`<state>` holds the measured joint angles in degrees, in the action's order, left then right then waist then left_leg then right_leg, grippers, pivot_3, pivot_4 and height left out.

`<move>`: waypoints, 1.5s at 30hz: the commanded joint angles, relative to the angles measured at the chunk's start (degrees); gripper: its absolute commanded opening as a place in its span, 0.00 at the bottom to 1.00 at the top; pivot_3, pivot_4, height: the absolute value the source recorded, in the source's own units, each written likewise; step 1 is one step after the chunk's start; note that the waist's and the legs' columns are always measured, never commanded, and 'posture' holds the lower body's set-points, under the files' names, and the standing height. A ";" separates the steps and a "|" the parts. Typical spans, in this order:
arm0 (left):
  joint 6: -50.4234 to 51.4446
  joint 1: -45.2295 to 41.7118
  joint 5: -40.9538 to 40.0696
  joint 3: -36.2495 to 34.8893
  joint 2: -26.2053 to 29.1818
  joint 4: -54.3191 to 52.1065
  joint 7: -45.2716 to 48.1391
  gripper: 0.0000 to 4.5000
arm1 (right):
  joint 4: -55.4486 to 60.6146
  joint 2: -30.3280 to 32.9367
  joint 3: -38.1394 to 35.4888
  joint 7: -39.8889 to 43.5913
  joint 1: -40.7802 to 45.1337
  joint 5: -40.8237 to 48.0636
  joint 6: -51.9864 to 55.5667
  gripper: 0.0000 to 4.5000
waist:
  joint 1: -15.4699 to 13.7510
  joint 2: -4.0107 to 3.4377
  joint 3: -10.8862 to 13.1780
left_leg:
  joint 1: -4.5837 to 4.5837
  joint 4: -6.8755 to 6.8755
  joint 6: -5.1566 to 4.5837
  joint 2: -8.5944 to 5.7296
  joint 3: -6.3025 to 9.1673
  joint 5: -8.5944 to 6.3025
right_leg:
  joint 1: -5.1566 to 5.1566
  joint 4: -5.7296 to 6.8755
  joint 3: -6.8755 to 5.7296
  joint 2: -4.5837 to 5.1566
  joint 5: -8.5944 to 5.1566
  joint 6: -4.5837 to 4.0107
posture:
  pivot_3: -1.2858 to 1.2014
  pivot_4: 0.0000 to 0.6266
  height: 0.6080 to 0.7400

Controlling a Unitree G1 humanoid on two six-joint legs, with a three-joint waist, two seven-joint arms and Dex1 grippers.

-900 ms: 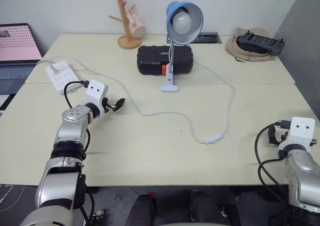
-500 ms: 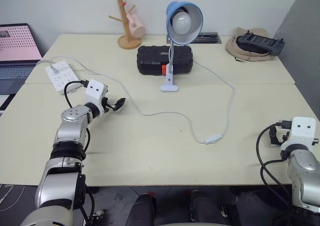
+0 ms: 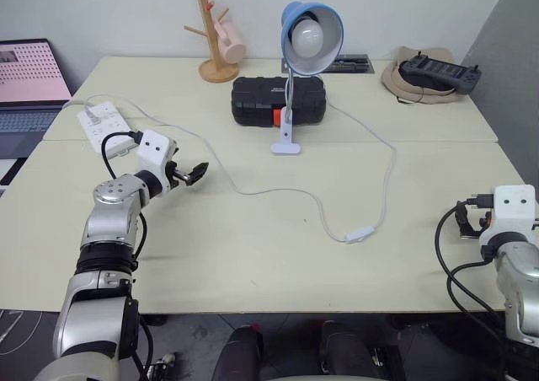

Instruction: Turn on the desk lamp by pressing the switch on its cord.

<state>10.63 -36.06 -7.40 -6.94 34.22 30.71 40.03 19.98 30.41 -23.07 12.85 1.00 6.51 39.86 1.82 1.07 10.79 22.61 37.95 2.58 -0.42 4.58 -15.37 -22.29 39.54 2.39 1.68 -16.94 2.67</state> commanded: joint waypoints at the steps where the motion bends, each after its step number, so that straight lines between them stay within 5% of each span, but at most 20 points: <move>1: 2.59 0.48 -1.72 1.42 1.78 -7.64 4.84 1.00 | 4.77 5.11 0.04 11.85 0.05 7.42 -0.41 0.99 | 0.00 0.00 0.00 | 0.00 0.00 0.00 0.01 0.00 0.00 | 0.00 0.00 0.00 0.00 0.00 0.00 | 0.52 0.24 1.00; 9: 12.35 3.37 -7.12 11.74 8.59 -27.45 27.20 1.00 | 15.02 25.55 -2.06 41.96 -7.98 25.52 6.75 0.99 | -0.09 0.02 -0.01 | 0.08 0.06 -0.01 0.06 0.00 0.00 | 0.11 -0.16 -0.12 -0.02 0.00 0.00 | 0.52 0.24 1.00; 17: 15.10 4.62 -11.43 16.99 11.48 -39.75 37.05 1.00 | 9.96 33.70 9.55 49.95 -2.85 19.92 -4.64 0.99 | 0.04 0.01 0.00 | -0.03 0.04 -0.01 0.13 -0.14 -0.01 | 0.27 -0.49 -0.03 -0.27 0.01 0.04 | 0.52 0.24 1.00; 28: 14.31 6.22 -12.09 16.04 10.27 -41.38 35.42 1.00 | -12.94 29.43 33.07 61.40 19.68 4.98 -25.34 0.99 | 0.00 0.02 0.01 | 0.14 0.07 -0.01 0.21 -0.14 -0.01 | 0.12 -0.50 -0.07 -0.22 0.01 0.01 | 0.52 0.24 1.00; 43: 15.52 11.01 -13.17 14.66 10.47 -45.90 30.96 1.00 | -25.20 21.65 39.42 67.15 27.74 -0.38 -33.69 0.99 | -0.07 0.01 0.02 | 0.15 0.11 0.00 0.28 0.05 0.00 | 0.09 -0.40 -0.08 -0.19 0.02 0.01 | 0.52 0.24 1.00; 45: 15.32 10.98 -13.07 14.95 10.30 -45.82 30.71 1.00 | -26.77 20.79 39.62 67.16 28.24 -0.92 -34.34 0.91 | -0.07 0.01 0.02 | 0.12 0.11 0.00 0.27 0.04 0.00 | 0.10 -0.39 -0.08 -0.19 0.02 0.00 | 0.52 0.24 1.00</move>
<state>26.09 -25.01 -19.44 9.33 44.45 -13.13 71.23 -6.08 51.30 16.90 79.32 28.22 5.77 6.79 1.75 1.07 10.81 22.72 38.06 2.58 -0.18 4.62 -15.38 -22.18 39.16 2.31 1.49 -16.92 2.67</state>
